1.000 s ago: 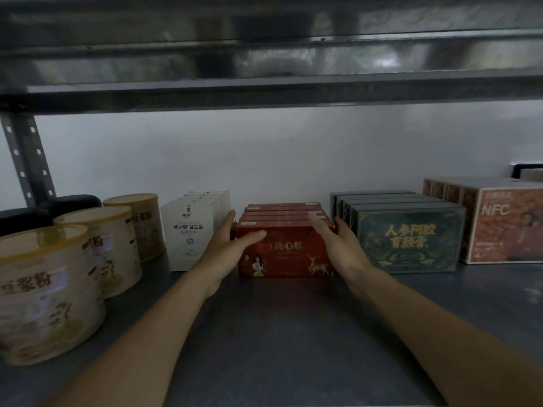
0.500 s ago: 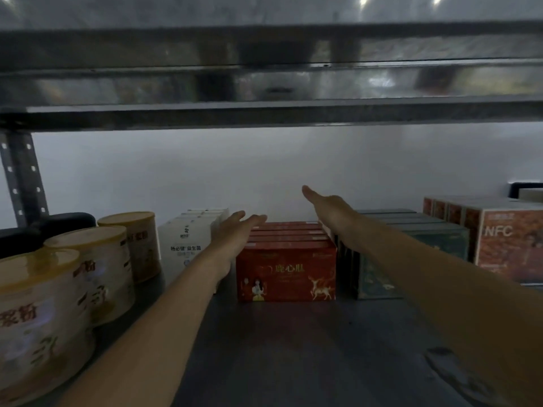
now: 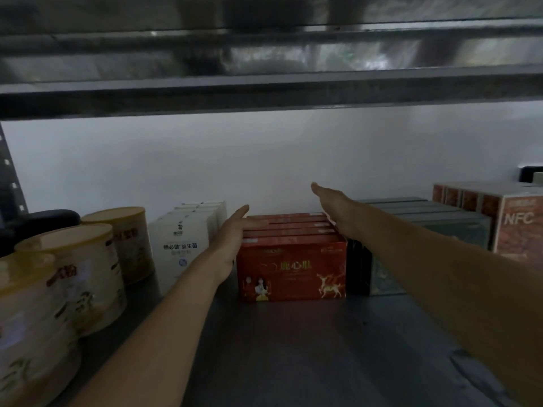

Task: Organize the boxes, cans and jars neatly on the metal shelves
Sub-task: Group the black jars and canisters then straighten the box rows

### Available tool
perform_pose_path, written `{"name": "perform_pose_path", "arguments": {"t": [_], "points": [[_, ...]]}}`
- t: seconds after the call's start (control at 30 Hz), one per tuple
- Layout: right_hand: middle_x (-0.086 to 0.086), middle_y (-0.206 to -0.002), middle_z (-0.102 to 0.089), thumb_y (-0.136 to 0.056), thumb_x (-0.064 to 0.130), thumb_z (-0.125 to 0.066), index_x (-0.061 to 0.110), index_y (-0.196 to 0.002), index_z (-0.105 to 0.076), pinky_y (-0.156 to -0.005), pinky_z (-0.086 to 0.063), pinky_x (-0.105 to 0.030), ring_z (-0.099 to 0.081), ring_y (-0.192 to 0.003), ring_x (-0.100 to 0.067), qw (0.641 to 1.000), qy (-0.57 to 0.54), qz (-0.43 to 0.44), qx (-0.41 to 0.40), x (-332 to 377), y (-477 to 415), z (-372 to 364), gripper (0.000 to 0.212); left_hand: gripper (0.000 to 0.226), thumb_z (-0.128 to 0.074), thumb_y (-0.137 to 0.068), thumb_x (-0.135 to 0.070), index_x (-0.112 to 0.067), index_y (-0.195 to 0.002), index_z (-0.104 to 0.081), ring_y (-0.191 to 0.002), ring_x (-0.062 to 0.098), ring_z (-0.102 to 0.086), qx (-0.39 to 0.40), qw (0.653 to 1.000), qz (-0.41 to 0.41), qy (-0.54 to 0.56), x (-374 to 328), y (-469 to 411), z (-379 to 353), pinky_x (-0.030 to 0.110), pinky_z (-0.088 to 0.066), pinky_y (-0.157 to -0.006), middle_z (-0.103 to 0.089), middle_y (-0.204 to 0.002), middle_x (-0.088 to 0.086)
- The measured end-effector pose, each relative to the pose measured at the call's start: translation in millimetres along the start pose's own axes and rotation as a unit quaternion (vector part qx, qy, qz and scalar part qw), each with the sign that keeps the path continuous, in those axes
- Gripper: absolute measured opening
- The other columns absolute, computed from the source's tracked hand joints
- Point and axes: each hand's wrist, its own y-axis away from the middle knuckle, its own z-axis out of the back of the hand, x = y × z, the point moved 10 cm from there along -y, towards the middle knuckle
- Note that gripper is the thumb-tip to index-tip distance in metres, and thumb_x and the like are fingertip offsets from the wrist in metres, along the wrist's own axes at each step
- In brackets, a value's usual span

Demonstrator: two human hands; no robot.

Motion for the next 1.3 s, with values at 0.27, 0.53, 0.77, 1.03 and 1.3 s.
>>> {"name": "perform_pose_path", "arguments": {"t": [0.27, 0.53, 0.77, 1.03, 1.3], "points": [[-0.011, -0.162, -0.014, -0.1, 0.056, -0.031, 0.009, -0.155, -0.01, -0.121, -0.015, -0.039, -0.019, -0.147, -0.027, 1.0, -0.018, -0.011, -0.015, -3.3, -7.3, 1.5, 0.075, 0.055, -0.057, -0.089, -0.014, -0.015, -0.142, -0.043, -0.091, 0.018, -0.065, 0.019, 0.998, 0.004, 0.055, 8.8, 7.2, -5.5, 0.032, -0.051, -0.083, -0.067, -0.097, -0.004], [-0.012, -0.162, -0.014, -0.1, 0.057, -0.03, 0.008, -0.155, -0.01, -0.121, -0.015, -0.039, -0.02, -0.147, -0.027, 1.0, -0.009, -0.013, -0.019, -4.3, -7.5, 1.0, 0.076, 0.023, -0.057, -0.089, -0.015, -0.021, -0.111, -0.058, -0.084, 0.018, -0.067, 0.02, 0.999, 0.001, 0.048, 8.1, 7.3, -5.1, 0.032, -0.05, -0.081, -0.071, -0.088, -0.003], [-0.012, -0.162, -0.013, -0.1, 0.058, -0.03, 0.008, -0.155, -0.01, -0.12, -0.015, -0.037, -0.019, -0.148, -0.026, 1.0, -0.001, -0.008, -0.01, -3.3, -5.8, 0.1, 0.077, 0.022, -0.056, -0.089, -0.016, -0.021, -0.11, -0.056, -0.091, 0.019, -0.065, 0.024, 0.998, 0.009, 0.05, 8.1, 8.9, -7.1, 0.032, -0.051, -0.082, -0.066, -0.104, 0.003], [-0.013, -0.159, -0.023, -0.095, 0.052, -0.051, 0.001, -0.152, -0.019, -0.113, -0.027, -0.037, -0.029, -0.143, -0.029, 0.994, 0.09, 0.049, -0.03, 13.3, -0.9, 2.7, 0.083, 0.059, -0.062, -0.091, -0.032, -0.026, -0.145, -0.04, -0.112, 0.017, -0.058, -0.007, 0.997, -0.046, -0.066, -14.3, 8.3, 0.7, 0.033, -0.049, -0.094, -0.053, -0.137, 0.003], [-0.006, -0.155, -0.034, -0.092, 0.053, -0.057, 0.01, -0.15, -0.032, -0.104, -0.03, -0.026, -0.038, -0.137, -0.022, 0.965, 0.205, 0.165, -0.01, 45.3, 47.7, -0.4, 0.077, 0.049, -0.063, -0.089, -0.041, -0.03, -0.135, -0.051, -0.13, 0.015, -0.045, -0.036, 0.963, -0.135, -0.23, -35.2, 14.4, 5.3, 0.039, -0.036, -0.11, -0.047, -0.143, -0.002]]}}
